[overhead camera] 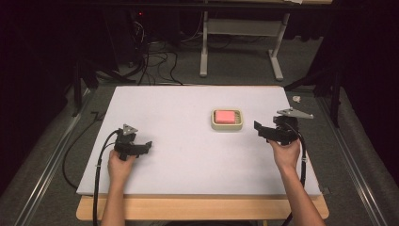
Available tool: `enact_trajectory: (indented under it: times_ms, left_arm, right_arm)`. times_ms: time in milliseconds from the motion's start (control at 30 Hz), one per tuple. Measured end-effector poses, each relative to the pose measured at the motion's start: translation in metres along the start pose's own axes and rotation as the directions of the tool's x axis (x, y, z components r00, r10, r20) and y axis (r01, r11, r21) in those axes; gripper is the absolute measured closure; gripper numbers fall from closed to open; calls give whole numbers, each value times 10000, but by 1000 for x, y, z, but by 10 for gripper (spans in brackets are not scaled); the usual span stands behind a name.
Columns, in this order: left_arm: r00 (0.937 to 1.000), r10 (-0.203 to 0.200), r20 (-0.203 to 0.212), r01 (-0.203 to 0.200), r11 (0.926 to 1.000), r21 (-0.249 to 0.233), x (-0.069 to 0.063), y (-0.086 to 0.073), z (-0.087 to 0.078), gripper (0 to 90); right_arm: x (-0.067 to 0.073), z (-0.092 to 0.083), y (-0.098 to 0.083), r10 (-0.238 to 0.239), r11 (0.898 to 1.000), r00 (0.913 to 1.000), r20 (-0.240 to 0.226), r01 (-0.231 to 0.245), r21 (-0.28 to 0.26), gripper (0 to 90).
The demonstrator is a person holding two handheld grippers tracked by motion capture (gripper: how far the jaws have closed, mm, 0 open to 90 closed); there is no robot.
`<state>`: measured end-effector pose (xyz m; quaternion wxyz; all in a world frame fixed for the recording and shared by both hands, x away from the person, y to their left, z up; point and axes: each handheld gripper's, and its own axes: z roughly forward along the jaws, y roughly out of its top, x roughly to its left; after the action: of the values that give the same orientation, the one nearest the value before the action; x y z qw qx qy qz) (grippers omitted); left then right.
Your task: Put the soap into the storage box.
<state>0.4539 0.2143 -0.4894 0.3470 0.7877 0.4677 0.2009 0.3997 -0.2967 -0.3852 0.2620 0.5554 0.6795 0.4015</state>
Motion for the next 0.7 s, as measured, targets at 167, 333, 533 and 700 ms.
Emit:
enact_trajectory:
  times_ms: [167, 333, 533, 700]
  left_arm:
    - [10000, -3, 6, 3, 10000, 3, 0, 0, 0, 162]
    - [10000, -1, 2, 1, 10000, 2, 0, 0, 0, 162]
    - [10000, 1, 4, -1, 10000, 2, 0, 0, 0, 162]
    - [10000, -3, 1, 3, 10000, 4, 0, 0, 0, 162]
  right_arm:
    - [-2, -3, -5, 16, 10000, 10000, 10, -16, -56, 185]
    - [-3, -3, -11, 114, 9999, 9999, 3, -114, 7, 193]
    - [-5, -1, -19, 163, 9997, 9999, -49, -162, 169, 204]
    - [-6, 1, -26, 235, 9994, 9997, -102, -233, 251, 208]
